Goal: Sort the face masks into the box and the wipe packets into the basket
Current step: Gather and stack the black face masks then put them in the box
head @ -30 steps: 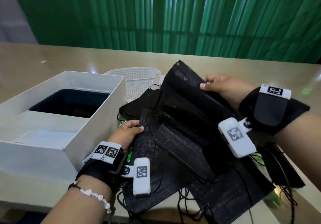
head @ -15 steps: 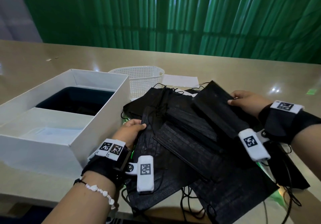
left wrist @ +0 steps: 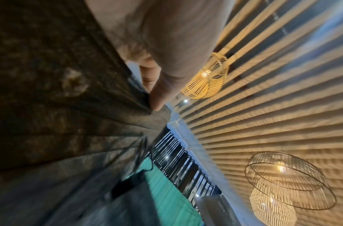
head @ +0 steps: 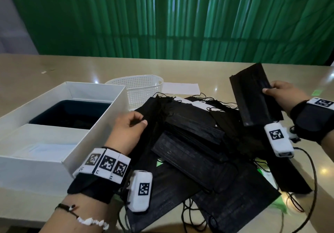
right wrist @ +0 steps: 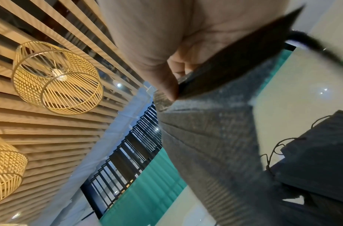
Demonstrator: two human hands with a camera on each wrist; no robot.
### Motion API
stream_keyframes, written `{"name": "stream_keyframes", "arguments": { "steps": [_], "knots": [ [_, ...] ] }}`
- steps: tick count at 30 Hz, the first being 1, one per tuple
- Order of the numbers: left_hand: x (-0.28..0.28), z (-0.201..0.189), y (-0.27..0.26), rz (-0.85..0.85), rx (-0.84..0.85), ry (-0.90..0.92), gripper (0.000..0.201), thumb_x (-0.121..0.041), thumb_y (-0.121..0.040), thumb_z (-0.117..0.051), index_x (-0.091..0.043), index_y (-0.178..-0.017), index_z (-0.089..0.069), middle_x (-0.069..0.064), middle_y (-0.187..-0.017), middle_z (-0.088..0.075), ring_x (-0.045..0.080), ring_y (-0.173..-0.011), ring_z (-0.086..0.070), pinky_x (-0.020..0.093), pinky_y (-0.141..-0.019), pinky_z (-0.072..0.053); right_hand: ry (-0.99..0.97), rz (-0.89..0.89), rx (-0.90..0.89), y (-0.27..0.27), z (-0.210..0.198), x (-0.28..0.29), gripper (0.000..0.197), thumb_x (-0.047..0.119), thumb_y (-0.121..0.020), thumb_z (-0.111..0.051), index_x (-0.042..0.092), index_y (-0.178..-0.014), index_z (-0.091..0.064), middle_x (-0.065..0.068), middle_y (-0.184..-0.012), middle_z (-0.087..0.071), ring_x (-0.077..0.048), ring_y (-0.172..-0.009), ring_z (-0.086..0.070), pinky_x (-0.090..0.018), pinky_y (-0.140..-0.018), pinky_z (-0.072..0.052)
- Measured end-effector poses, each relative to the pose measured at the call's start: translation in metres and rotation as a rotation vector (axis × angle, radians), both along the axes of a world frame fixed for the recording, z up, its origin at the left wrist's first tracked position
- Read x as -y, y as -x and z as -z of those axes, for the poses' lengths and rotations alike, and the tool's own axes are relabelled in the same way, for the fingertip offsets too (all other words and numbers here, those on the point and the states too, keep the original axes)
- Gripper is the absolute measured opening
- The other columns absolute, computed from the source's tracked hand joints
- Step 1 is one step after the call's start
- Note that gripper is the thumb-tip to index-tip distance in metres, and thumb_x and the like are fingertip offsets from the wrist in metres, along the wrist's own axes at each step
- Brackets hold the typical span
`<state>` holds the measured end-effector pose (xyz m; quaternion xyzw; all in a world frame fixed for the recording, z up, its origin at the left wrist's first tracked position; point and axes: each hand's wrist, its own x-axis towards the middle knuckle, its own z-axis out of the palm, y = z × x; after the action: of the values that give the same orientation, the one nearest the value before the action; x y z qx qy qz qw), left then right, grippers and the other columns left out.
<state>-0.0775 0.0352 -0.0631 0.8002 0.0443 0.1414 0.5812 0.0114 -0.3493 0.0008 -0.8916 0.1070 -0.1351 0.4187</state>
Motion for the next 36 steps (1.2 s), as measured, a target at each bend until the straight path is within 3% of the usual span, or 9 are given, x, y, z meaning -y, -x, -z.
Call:
{"name": "stream_keyframes", "arguments": {
  "steps": [4,9,11,15,22,25,28,30,36],
  "knots": [
    [0.001,-0.035,0.0,-0.015,0.077,-0.061,0.024,-0.015,-0.091,-0.055,-0.022,-0.069,-0.049,-0.007,-0.058,-0.048,-0.002,-0.04,-0.044,0.013,-0.044,-0.037,0.032,0.002,0.04,0.011,-0.014,-0.008,0.02,0.021,-0.091,-0.055,0.017,-0.071,-0.052,-0.002,-0.065,-0.052,-0.016,-0.053,-0.053,-0.024,-0.048,-0.039],
    [0.006,-0.053,-0.005,-0.016,0.134,0.057,0.021,-0.019,-0.093,-0.052,-0.027,-0.074,-0.048,-0.005,-0.073,-0.057,0.014,-0.061,-0.051,0.029,-0.065,-0.043,-0.066,-0.076,0.155,0.023,-0.038,-0.013,0.01,0.024,-0.092,-0.053,0.021,-0.084,-0.058,0.0,-0.072,-0.057,-0.014,-0.06,-0.058,-0.011,-0.045,-0.043],
    [0.013,-0.056,-0.004,0.006,0.121,0.115,0.019,-0.023,-0.094,-0.05,-0.029,-0.077,-0.048,-0.003,-0.071,-0.057,0.017,-0.061,-0.052,0.032,-0.064,-0.045,-0.185,-0.108,0.181,0.026,-0.043,-0.016,0.012,0.022,-0.092,-0.054,0.023,-0.082,-0.061,0.0,-0.074,-0.059,-0.007,-0.055,-0.059,-0.015,-0.053,-0.047],
    [0.028,-0.056,-0.004,0.07,0.036,0.232,0.01,-0.032,-0.09,-0.05,-0.034,-0.08,-0.051,0.003,-0.078,-0.065,0.024,-0.074,-0.06,0.049,-0.08,-0.052,-0.188,-0.212,0.106,0.034,-0.04,-0.034,0.02,0.011,-0.093,-0.051,0.022,-0.077,-0.054,-0.003,-0.074,-0.057,-0.015,-0.065,-0.055,-0.029,-0.064,-0.043],
    [0.042,-0.07,0.002,0.238,0.082,0.691,0.018,-0.012,-0.1,-0.036,-0.015,-0.087,-0.048,0.005,-0.08,-0.063,0.016,-0.069,-0.062,0.032,-0.063,-0.056,-0.167,-0.434,-0.082,0.039,-0.019,-0.065,0.022,-0.003,-0.092,-0.046,0.017,-0.097,-0.053,-0.018,-0.098,-0.06,-0.028,-0.087,-0.055,-0.044,-0.08,-0.043],
    [0.037,-0.079,0.008,0.348,0.168,0.859,0.016,-0.012,-0.1,-0.033,-0.008,-0.103,-0.048,0.011,-0.1,-0.064,0.024,-0.093,-0.063,0.042,-0.084,-0.055,-0.167,-0.437,-0.072,0.038,-0.018,-0.069,0.019,0.001,-0.092,-0.047,0.019,-0.089,-0.052,-0.018,-0.093,-0.058,-0.027,-0.081,-0.055,-0.038,-0.072,-0.046],
    [0.032,-0.083,0.007,0.37,0.202,0.968,0.017,-0.012,-0.099,-0.034,-0.01,-0.098,-0.051,0.011,-0.096,-0.067,0.025,-0.091,-0.065,0.044,-0.083,-0.055,-0.138,-0.384,-0.031,0.038,-0.017,-0.072,0.012,0.005,-0.094,-0.047,0.016,-0.094,-0.052,-0.011,-0.083,-0.058,-0.022,-0.069,-0.053,-0.027,-0.061,-0.046],
    [0.032,-0.074,-0.001,0.323,0.168,0.984,0.019,-0.011,-0.099,-0.035,-0.011,-0.087,-0.05,0.009,-0.086,-0.068,0.023,-0.082,-0.066,0.045,-0.077,-0.055,-0.161,-0.359,-0.014,0.038,-0.015,-0.073,0.012,0.009,-0.095,-0.046,0.017,-0.092,-0.053,-0.005,-0.076,-0.057,-0.019,-0.064,-0.052,-0.024,-0.057,-0.046],
    [0.04,0.004,-0.022,0.093,-0.253,0.942,0.03,-0.007,-0.101,-0.029,-0.007,-0.125,-0.047,0.02,-0.106,-0.059,0.028,-0.085,-0.06,0.046,-0.072,-0.055,-0.168,-0.418,-0.071,0.04,-0.01,-0.077,0.01,0.025,-0.088,-0.055,0.017,-0.092,-0.06,-0.018,-0.088,-0.064,-0.029,-0.078,-0.059,-0.043,-0.08,-0.047]
  ]
}}
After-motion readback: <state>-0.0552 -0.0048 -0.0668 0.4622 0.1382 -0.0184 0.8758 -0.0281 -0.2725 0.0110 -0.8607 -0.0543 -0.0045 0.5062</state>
